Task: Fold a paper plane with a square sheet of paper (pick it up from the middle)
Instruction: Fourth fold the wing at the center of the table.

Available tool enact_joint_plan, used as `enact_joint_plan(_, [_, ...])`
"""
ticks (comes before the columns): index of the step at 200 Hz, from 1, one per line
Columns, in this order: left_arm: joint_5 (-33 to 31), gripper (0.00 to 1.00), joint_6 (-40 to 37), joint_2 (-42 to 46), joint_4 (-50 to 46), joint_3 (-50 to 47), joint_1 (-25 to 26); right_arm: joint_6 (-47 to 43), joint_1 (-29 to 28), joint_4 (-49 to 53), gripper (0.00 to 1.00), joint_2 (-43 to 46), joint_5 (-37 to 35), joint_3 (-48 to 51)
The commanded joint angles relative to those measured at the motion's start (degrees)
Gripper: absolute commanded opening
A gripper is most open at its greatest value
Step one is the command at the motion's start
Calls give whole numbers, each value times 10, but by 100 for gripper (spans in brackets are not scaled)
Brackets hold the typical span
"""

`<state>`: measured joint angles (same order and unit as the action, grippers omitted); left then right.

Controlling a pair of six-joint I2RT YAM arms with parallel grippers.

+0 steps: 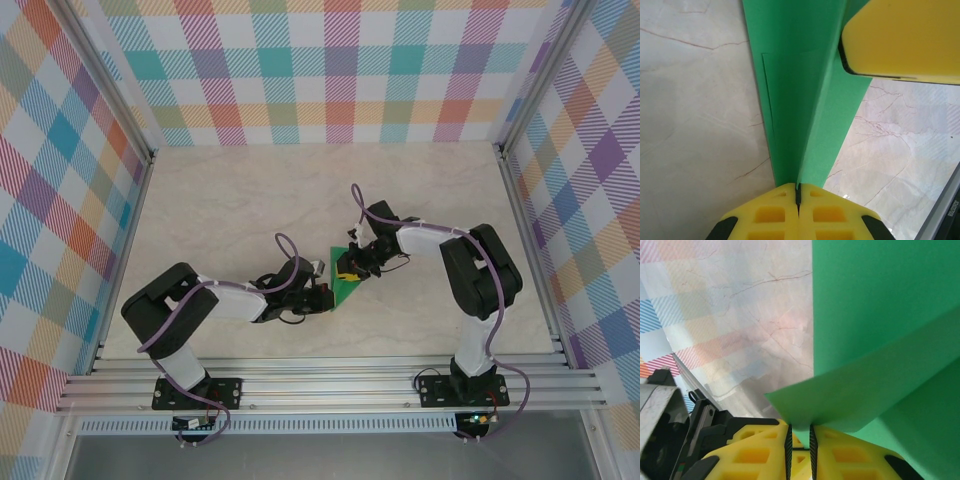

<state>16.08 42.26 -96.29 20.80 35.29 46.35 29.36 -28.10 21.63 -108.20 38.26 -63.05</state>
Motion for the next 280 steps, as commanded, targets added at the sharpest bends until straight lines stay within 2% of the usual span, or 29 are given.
enact_joint_plan(1, [6,0,9,-15,4,3,-3,-7,-7,-13,20,12,27,8])
enact_joint_plan(112, [-2,0,20,-17,-2,-13,-4,-6,-9,-17,20,-48,33,-28])
enact_joint_plan(153, [-9,9,19,-5,-16,-17,-2,-12,-9,-6,20,-61,17,-33])
enact_joint_plan(169, [-12,16,18,7,-23,-18,-3,-13,-10,-6,19,-63,15,-31])
enact_joint_plan(196, [-13,19,14,27,-35,-17,-3,-17,-9,-4,19,-65,11,-29])
enact_joint_plan(221, [-13,19,13,40,-37,-16,-2,-18,-9,-1,19,-65,10,-28])
enact_joint_plan(280, [-1,6,10,26,-31,-7,3,-19,-9,0,19,-65,10,-28])
